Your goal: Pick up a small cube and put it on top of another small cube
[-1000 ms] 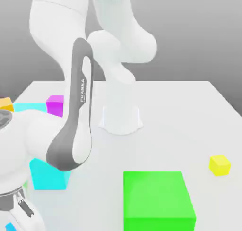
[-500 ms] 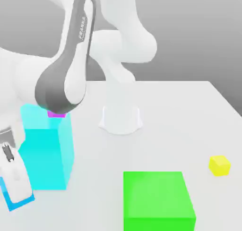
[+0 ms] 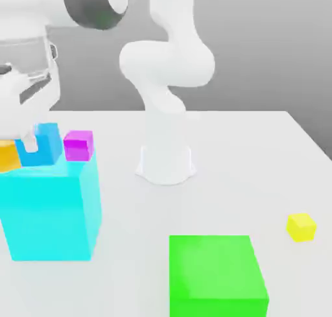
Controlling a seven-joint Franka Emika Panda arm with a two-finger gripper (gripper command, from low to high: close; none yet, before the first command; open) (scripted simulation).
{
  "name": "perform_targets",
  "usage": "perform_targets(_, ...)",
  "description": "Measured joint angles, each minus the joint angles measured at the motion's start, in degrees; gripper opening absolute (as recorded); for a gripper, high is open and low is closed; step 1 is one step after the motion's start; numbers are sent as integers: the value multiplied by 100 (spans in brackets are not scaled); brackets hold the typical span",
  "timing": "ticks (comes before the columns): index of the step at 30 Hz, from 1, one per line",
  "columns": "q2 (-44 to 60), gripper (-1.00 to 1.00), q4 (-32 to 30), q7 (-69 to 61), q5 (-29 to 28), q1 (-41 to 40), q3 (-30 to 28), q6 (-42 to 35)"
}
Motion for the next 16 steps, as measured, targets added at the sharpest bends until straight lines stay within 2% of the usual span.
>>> perform_targets(8,-1596,-100,-688,1831,-150,-614,474,-948)
perform_targets(12,-1560,-100,-1275,2066,-179,-696,510,-334)
perform_targets(13,-1493,100,-1431,2077,-186,-701,506,-111)
perform_targets(16,-1493,100,-1431,2077,-186,-701,506,-111)
